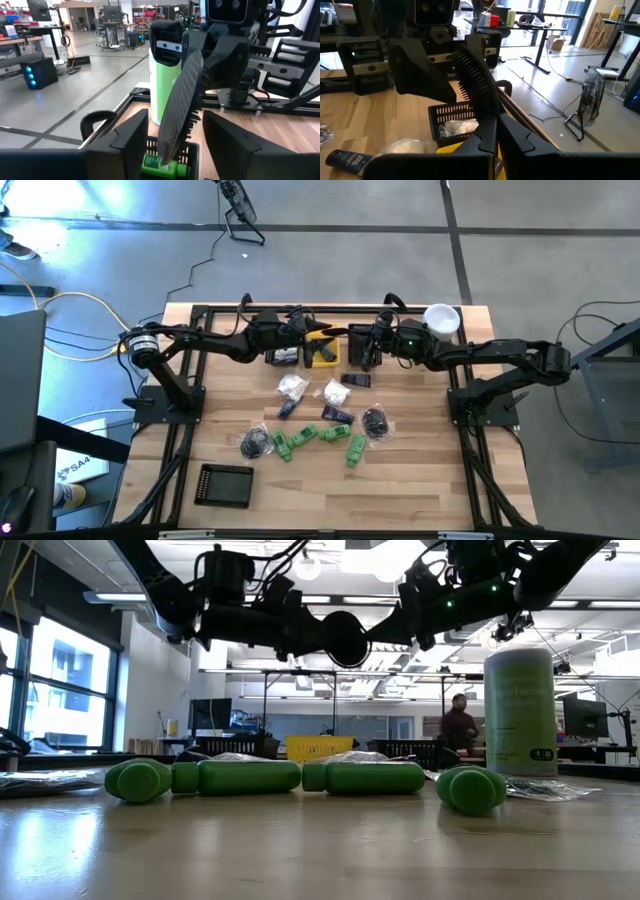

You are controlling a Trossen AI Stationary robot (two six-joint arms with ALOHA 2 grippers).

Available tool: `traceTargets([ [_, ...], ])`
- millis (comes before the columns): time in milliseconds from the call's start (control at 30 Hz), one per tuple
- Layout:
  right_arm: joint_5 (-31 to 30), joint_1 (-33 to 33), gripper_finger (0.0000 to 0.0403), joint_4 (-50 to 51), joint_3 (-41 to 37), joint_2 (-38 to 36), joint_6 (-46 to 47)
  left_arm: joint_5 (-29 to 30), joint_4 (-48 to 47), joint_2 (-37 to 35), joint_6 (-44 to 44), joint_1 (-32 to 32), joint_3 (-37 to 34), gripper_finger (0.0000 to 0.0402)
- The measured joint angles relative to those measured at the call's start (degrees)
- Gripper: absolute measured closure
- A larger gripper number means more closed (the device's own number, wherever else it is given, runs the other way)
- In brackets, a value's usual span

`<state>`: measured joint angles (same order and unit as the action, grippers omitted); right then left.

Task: Pick & Place Travel size toiletries
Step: Put the black hairbrush into the bottom black bin

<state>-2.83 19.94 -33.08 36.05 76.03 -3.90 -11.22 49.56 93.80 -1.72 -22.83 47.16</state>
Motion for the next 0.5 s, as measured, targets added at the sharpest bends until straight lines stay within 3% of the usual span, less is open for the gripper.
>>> traceTargets([
  [500, 0.00, 0.00, 0.0400, 1.58, 0.00, 0.00, 0.88, 0.02, 0.00, 0.00, 0.02, 0.00, -0.02, 0.0277],
])
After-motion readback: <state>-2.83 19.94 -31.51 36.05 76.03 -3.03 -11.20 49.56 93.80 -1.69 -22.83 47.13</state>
